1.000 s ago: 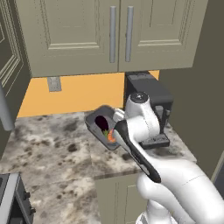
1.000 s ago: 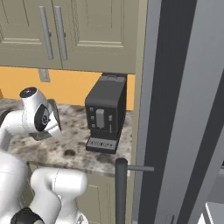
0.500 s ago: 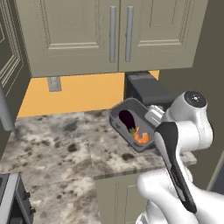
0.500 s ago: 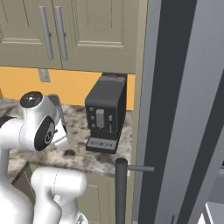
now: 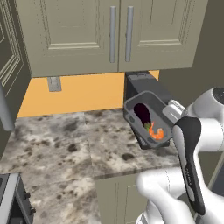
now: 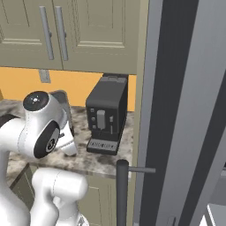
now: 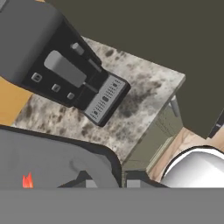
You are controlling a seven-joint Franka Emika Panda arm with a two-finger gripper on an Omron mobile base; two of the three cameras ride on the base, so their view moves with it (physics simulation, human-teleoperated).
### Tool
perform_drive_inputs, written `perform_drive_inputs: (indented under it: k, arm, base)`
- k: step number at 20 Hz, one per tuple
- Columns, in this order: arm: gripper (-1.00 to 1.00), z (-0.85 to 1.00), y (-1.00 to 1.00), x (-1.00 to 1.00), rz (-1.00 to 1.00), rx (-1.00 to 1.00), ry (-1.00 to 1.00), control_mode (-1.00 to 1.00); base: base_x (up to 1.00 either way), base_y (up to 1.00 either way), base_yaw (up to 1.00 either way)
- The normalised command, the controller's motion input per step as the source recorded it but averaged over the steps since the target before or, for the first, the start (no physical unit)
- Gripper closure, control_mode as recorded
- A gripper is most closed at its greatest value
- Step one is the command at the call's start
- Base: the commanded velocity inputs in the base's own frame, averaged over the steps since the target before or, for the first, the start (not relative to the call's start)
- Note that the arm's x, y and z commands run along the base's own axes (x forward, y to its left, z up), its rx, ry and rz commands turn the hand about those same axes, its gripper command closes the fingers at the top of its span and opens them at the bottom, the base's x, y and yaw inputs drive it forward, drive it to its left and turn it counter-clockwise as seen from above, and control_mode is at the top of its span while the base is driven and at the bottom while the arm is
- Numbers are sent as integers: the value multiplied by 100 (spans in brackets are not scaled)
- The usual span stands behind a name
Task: Place the tupperware on the top shelf of the fridge. Make space for the tupperware among the existing items by rearranging them on the shelves if needed. Close the fridge door when finished.
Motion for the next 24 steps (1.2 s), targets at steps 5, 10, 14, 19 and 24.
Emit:
perform_drive_inputs:
  k: [5, 10, 14, 19, 24]
  arm:
    - [100, 0, 0, 7, 0, 0, 0, -100]
    - [100, 0, 0, 0, 0, 0, 0, 100]
    - [100, 0, 0, 0, 0, 0, 0, 100]
    - [100, 0, 0, 0, 0, 0, 0, 100]
    - [100, 0, 0, 0, 0, 0, 0, 100]
  base:
    - [0, 0, 0]
    - [-29, 0, 2]
    - [-96, 0, 5]
    - [-84, 9, 0]
    - [-55, 4, -34]
